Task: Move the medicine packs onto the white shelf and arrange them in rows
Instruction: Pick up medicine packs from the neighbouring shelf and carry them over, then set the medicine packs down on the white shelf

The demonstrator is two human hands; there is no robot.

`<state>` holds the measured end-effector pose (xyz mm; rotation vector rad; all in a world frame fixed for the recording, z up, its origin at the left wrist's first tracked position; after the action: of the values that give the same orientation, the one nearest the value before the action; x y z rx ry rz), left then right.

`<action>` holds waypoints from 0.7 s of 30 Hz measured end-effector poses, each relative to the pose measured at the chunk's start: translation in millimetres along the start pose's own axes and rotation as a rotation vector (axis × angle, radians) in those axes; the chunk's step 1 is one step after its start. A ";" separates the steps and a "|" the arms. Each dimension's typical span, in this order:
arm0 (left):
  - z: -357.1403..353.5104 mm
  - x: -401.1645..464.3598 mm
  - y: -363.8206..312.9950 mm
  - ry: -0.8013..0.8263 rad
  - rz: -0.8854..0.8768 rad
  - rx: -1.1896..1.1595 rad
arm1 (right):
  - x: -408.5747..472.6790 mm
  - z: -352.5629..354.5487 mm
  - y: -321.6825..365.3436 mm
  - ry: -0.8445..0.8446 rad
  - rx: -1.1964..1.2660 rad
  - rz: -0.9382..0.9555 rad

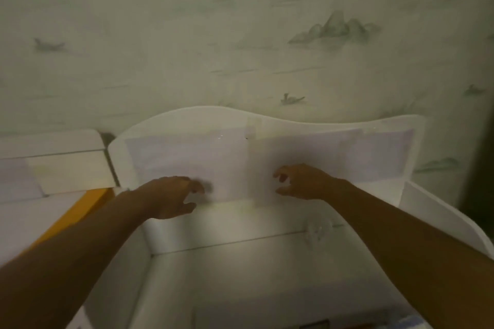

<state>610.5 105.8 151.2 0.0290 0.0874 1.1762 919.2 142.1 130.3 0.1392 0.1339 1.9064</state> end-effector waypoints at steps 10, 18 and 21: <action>-2.3 -132.3 138.6 -0.188 0.038 0.035 | 15.7 0.9 223.2 -0.049 -0.058 0.123; -37.3 -251.7 268.0 -0.202 0.155 -0.069 | 10.1 -9.4 403.8 -0.041 -0.037 0.258; -54.4 -278.5 297.3 -0.121 0.188 -0.055 | 14.4 -22.0 435.8 -0.024 -0.054 0.269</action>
<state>226.0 -38.2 132.2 0.0610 -0.0556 1.3610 505.8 10.5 179.4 0.1499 0.0486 2.1735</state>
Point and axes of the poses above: each hand's wrist, its own x-axis towards the middle knuckle, its own z-axis out of the back of the hand, y = z × x, the point moved 1 cm from there along x, towards the middle knuckle, and after that the axes turned 6 degrees about -x, right-handed, at the moved point
